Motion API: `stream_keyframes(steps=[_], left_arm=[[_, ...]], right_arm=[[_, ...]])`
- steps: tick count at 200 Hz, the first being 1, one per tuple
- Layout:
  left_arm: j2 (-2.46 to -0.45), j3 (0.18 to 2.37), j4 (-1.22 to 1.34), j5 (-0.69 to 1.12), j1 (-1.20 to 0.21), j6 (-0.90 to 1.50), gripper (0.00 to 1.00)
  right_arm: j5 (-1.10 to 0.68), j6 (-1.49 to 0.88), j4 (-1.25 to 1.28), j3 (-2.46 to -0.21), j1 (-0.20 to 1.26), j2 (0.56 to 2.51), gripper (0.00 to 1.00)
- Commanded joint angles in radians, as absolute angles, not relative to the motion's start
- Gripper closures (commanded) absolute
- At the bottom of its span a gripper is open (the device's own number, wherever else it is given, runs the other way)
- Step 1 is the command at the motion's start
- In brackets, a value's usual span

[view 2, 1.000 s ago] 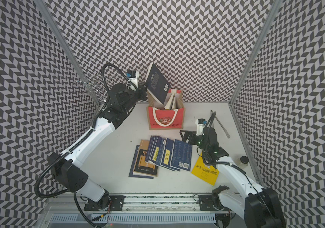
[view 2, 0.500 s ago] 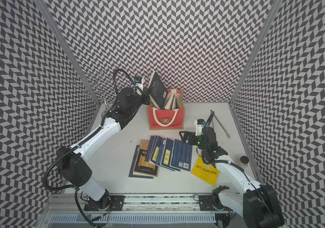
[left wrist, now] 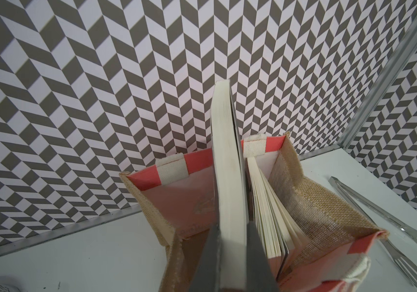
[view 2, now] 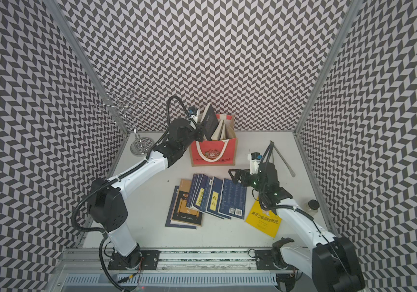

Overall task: Put the books into the canvas bag
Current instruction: Pick up the book from the center of the board.

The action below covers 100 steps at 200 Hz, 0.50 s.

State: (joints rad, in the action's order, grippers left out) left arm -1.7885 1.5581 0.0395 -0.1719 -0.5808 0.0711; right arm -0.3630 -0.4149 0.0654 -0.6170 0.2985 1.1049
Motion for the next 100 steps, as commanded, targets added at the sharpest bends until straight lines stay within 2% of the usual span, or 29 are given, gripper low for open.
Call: stream_keyframes(steps=[1, 64, 100], left_arm=[[-1.792, 1.605, 0.133, -0.196, -0.600, 0.068, 1.00], [-1.877, 1.642, 0.123, -0.179, -0.623, 0.104, 1.00], [-1.929, 1.700, 0.094, -0.139, -0.625, 0.118, 1.00]], right_arm=[[-0.333, -0.386, 0.087, -0.711, 0.296, 1.062, 0.00], [-0.322, -0.360, 0.015, -0.922, 0.303, 1.126, 0.00], [-0.286, -0.336, -0.044, -0.967, 0.321, 1.166, 0.00]])
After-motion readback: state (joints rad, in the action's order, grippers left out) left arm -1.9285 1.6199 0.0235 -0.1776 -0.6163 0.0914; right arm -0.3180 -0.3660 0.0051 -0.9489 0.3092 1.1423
